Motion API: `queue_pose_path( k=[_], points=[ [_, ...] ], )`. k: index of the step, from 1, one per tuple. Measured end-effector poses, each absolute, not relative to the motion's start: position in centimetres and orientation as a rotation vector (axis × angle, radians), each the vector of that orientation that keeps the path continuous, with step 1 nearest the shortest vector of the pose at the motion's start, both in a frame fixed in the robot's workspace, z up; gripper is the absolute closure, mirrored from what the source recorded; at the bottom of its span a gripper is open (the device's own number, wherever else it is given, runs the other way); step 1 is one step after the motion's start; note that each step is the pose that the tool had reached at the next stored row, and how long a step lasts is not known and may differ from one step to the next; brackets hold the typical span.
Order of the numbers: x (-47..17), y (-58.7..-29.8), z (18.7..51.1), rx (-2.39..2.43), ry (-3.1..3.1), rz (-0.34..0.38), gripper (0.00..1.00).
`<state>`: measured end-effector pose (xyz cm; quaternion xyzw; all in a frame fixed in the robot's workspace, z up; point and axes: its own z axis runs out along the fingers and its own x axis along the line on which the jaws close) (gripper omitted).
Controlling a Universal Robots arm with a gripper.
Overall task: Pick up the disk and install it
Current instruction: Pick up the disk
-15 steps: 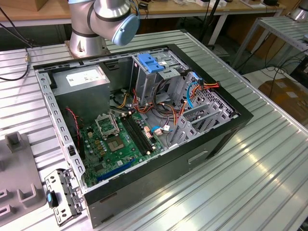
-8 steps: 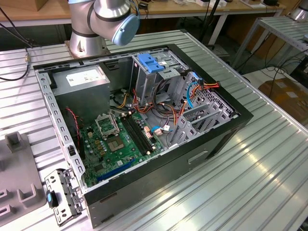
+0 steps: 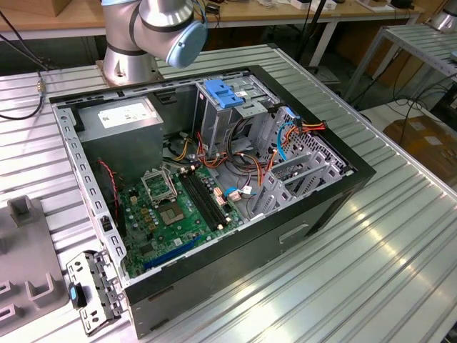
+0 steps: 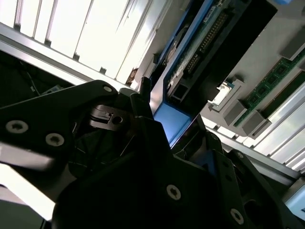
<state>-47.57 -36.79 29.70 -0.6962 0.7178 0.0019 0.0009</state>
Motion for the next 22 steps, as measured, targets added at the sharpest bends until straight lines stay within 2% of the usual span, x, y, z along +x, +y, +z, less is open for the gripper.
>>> queue_pose_path(
  k=[11,12,13,22],
  points=[
    [-47.38,-36.81,29.7,-2.196,2.241,0.002,0.51],
    [-47.38,-36.81,29.69,-2.196,2.24,0.002,0.52],
    [-47.38,-36.81,29.69,-2.196,2.24,0.002,0.59],
    [-47.38,-36.81,29.69,-2.197,2.24,0.002,0.63]
  ],
)
